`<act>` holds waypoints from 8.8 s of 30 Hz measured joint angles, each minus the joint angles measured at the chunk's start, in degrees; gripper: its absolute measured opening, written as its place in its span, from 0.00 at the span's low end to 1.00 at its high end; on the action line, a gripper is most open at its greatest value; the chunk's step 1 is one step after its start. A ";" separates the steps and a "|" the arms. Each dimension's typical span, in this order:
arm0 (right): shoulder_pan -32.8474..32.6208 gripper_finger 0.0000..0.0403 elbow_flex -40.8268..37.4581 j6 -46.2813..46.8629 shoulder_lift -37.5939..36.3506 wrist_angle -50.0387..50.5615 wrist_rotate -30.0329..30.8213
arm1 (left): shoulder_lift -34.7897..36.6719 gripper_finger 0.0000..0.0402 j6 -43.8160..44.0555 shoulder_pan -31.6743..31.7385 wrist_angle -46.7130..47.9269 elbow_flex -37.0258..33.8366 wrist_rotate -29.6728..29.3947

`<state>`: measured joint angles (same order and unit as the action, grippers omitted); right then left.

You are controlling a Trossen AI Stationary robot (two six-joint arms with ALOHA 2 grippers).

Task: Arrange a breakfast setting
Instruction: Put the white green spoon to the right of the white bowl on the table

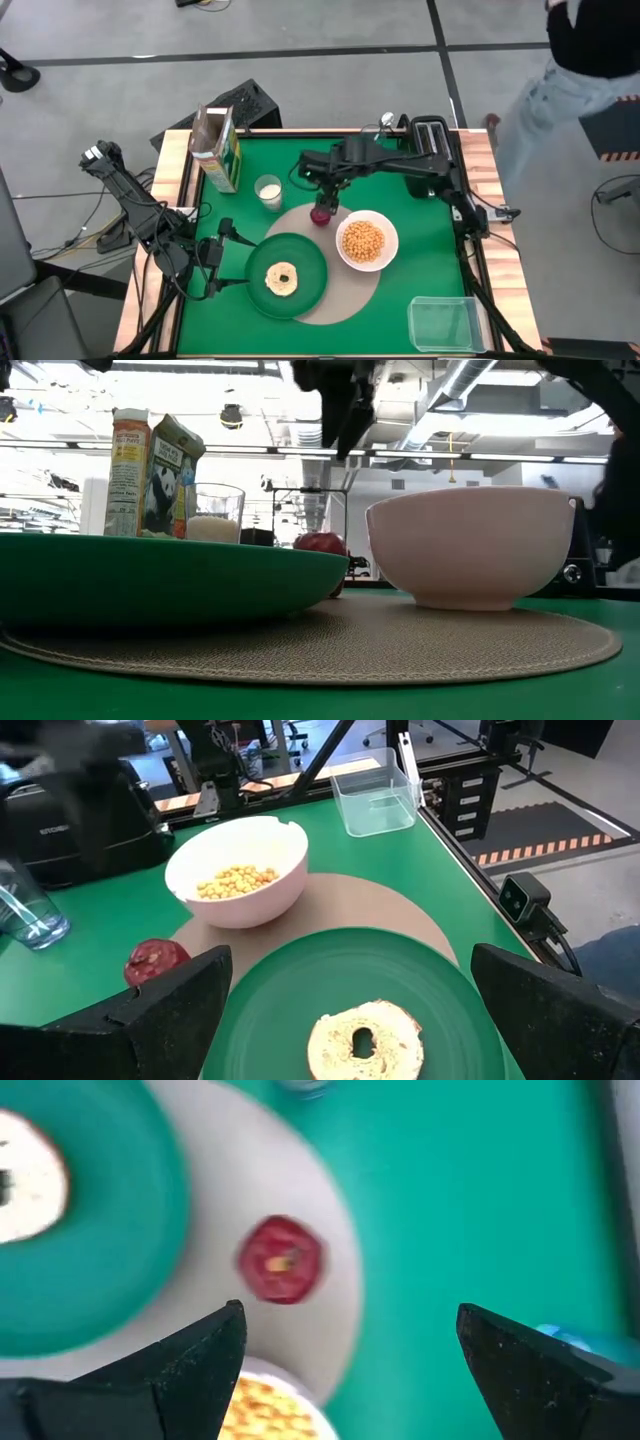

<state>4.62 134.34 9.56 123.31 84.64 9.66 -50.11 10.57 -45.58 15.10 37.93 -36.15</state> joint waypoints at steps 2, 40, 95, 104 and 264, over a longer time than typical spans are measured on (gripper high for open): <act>0.54 0.95 -0.02 0.25 -1.74 0.78 2.64 | 0.00 0.99 0.00 0.00 0.01 0.00 -0.08; 25.16 0.95 -48.04 15.26 -36.96 -25.32 4.12 | 0.00 0.99 0.61 0.02 0.01 0.00 -0.59; 41.59 0.93 -68.46 12.53 -37.76 -60.38 -5.32 | 0.00 0.99 0.38 0.02 0.60 0.02 -1.91; 41.59 0.79 -68.46 11.49 -37.73 -61.39 -5.85 | 0.02 0.99 -0.26 0.02 0.67 0.02 -2.18; -38.14 0.05 -62.31 11.16 -43.01 -85.00 6.83 | -13.62 0.99 2.91 1.02 -32.13 0.09 3.70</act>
<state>-33.52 72.03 20.72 80.30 -0.36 16.49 -63.72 13.48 -44.56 -17.03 38.02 -32.44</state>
